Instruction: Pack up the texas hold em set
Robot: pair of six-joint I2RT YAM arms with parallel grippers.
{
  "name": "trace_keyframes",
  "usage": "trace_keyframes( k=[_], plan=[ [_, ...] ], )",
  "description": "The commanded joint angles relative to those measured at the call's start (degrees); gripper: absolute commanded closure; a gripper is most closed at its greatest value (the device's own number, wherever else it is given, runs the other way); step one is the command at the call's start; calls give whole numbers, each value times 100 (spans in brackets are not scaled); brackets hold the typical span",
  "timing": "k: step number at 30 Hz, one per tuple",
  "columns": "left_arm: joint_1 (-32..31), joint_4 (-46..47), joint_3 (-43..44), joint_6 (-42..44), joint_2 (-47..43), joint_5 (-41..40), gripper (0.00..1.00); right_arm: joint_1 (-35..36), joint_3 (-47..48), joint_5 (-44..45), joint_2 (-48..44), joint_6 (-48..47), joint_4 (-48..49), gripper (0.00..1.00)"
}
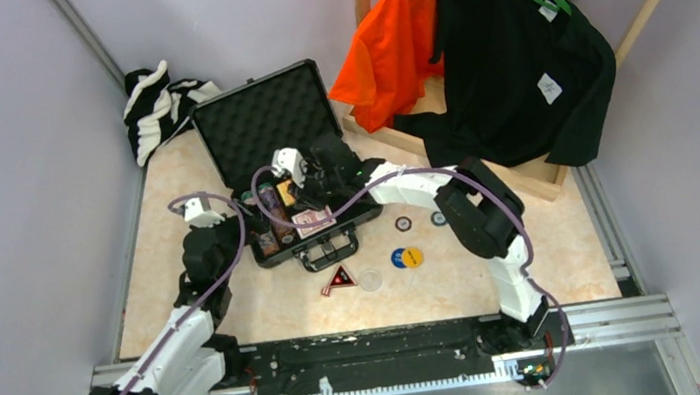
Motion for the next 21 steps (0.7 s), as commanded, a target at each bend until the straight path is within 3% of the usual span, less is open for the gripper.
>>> trace_keyframes(
  k=[1, 4, 6, 9, 11, 17, 21],
  plan=[
    [27, 290, -114, -33, 6, 58, 1, -183, -525, 551, -910, 542, 931, 75],
    [20, 440, -121, -198, 66, -17, 0, -269, -1086, 2037, -1375, 1407, 1434, 72],
    [11, 417, 44, -114, 230, 279, 0, -415, -1208, 2498, -1624, 1871, 1098, 49],
    [-141, 3, 479, -282, 642, 517, 0, -492, -1369, 3295, -2015, 2027, 274, 39],
    [-467, -316, 777, -264, 891, 223, 0, -500, -1493, 3989, -2338, 2168, -283, 32],
    [-2068, -1446, 1780, 316, 1218, -1646, 0, -703, -2265, 4832, -3342, 3429, -1474, 28],
    [-2402, -2117, 2379, 554, 1179, -2055, 0, -847, -2851, 4742, -3782, 3901, -1857, 24]
  ],
)
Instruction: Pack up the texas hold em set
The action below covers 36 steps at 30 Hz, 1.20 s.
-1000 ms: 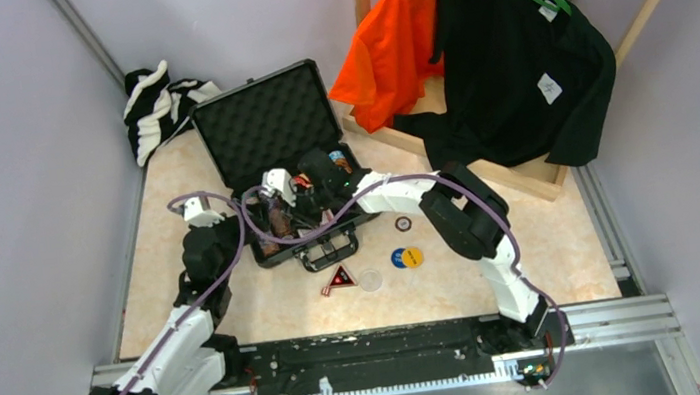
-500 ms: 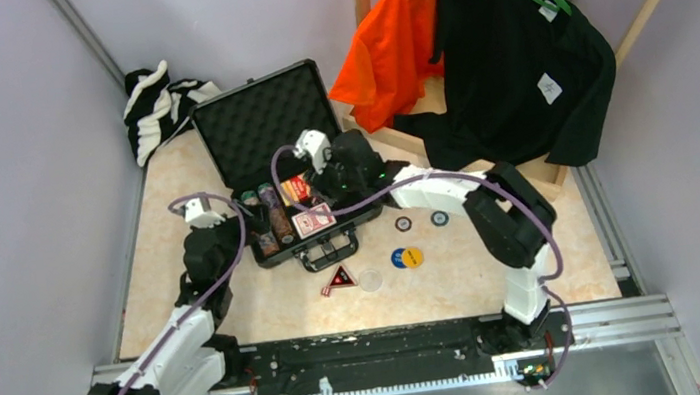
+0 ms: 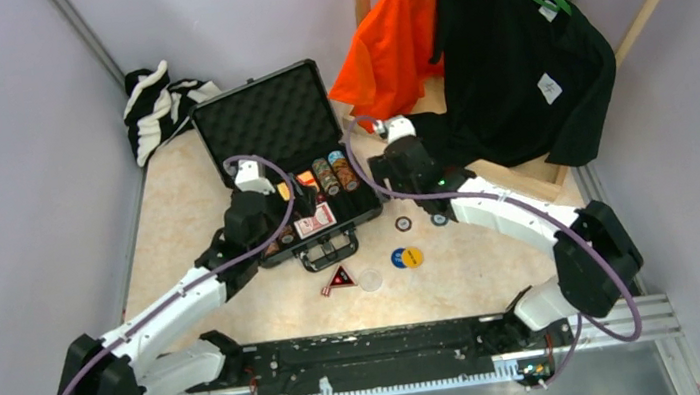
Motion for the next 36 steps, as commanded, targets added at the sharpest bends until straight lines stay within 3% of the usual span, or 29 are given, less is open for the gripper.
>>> trace_keyframes(
  k=[1, 6, 14, 18, 30, 36],
  plan=[
    [-221, -768, 548, 465, -118, -887, 0, -155, -413, 390, -417, 944, -849, 26],
    [-211, -121, 113, 853, -238, -947, 0, -217, -604, -187, -213, 1117, -964, 27],
    [-112, -526, 506, 115, 398, -383, 0, -255, -625, -1143, 453, 1299, -626, 39],
    [121, -586, 599, -207, 630, 237, 0, -256, -596, -1172, 764, 1256, -561, 37],
    [202, -549, 530, -145, 620, 191, 0, -307, -490, -1031, 1080, 1123, -602, 36],
    [211, -514, 490, -155, 628, 249, 0, -311, -566, -1014, 1060, 1106, -591, 50]
  ],
)
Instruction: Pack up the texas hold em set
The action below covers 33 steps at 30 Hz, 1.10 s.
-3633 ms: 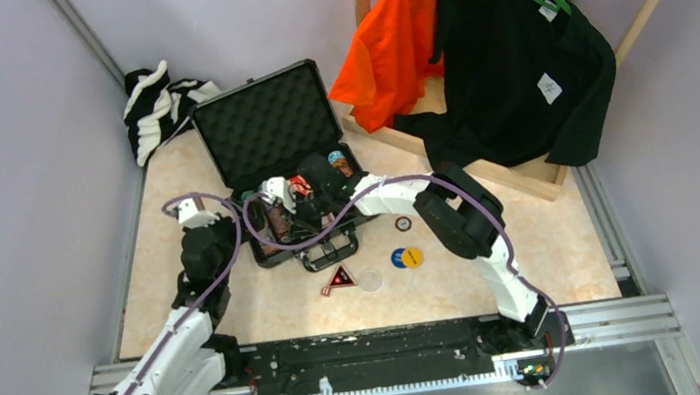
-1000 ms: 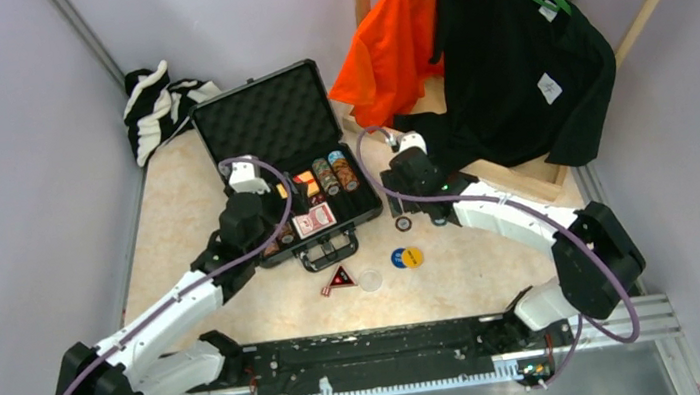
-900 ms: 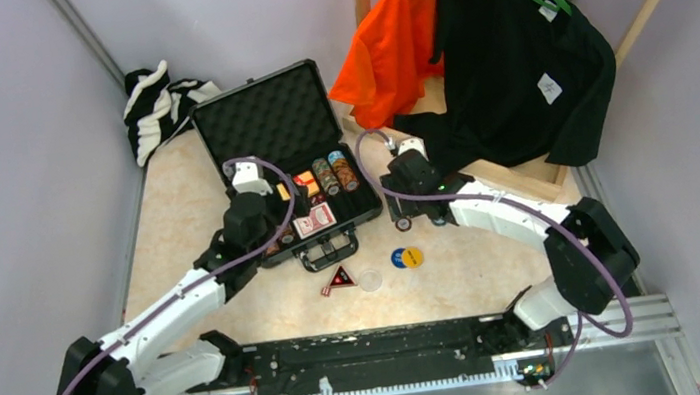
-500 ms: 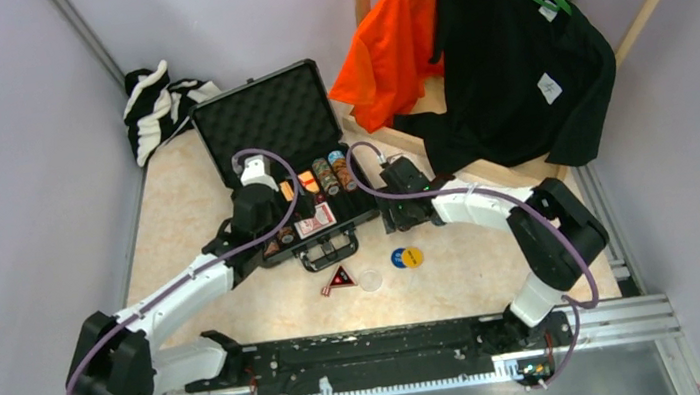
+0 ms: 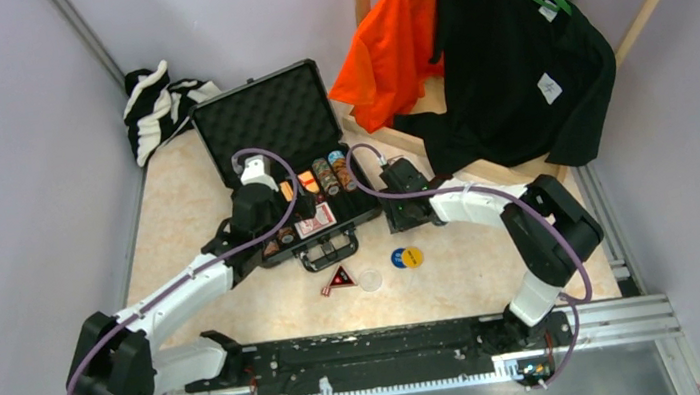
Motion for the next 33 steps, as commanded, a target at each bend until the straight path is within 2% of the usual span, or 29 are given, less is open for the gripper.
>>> trace_keyframes(
  k=[1, 7, 13, 14, 16, 18, 29, 33],
  plan=[
    [36, 63, 71, -52, -34, 75, 0, -41, 50, 61, 9, -63, 159, 51],
    [47, 68, 72, -49, -1, 126, 0, -43, 68, 204, 5, -117, 67, 62],
    [72, 54, 55, -50, 36, 168, 0, -42, 72, 205, -57, -92, 83, 65],
    [78, 55, 63, -49, 41, 177, 0, -43, 84, 197, -89, -87, 84, 62],
    [79, 44, 63, -51, 52, 201, 0, -43, 107, 166, -130, -91, 86, 43],
    [90, 44, 64, -58, 62, 231, 0, -43, 153, 118, -109, -167, 78, 36],
    [121, 20, 28, -80, 113, 265, 0, 81, 268, 244, 253, -231, 14, 40],
    [139, 15, 28, -94, 119, 294, 0, 192, 403, 536, 403, -275, -142, 40]
  ],
)
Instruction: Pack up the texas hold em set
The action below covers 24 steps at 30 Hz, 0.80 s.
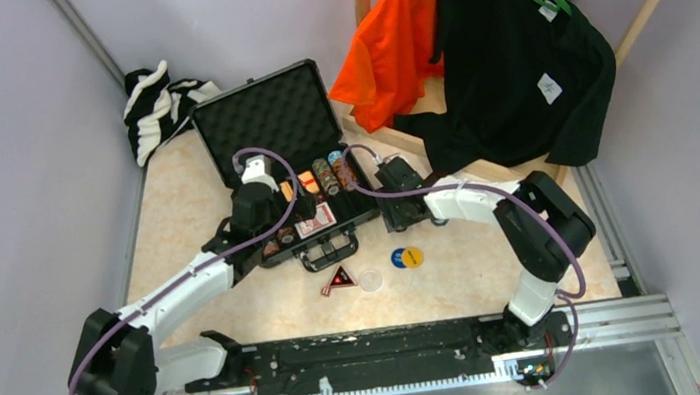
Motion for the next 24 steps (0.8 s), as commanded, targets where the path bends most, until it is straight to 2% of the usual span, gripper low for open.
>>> trace_keyframes(
  k=[1, 16, 21, 24],
  plan=[
    [47, 14, 30, -67, 37, 85, 0, 152, 275, 335, 272, -80, -125, 40],
    [77, 18, 57, -142, 153, 391, 0, 341, 97, 334, 218, -31, -215, 44],
    [91, 22, 66, -170, 157, 465, 0, 353, -9, 260, 143, 13, -168, 52],
    [92, 33, 53, -184, 142, 505, 0, 353, -65, 274, 102, 49, -148, 52]
  ],
)
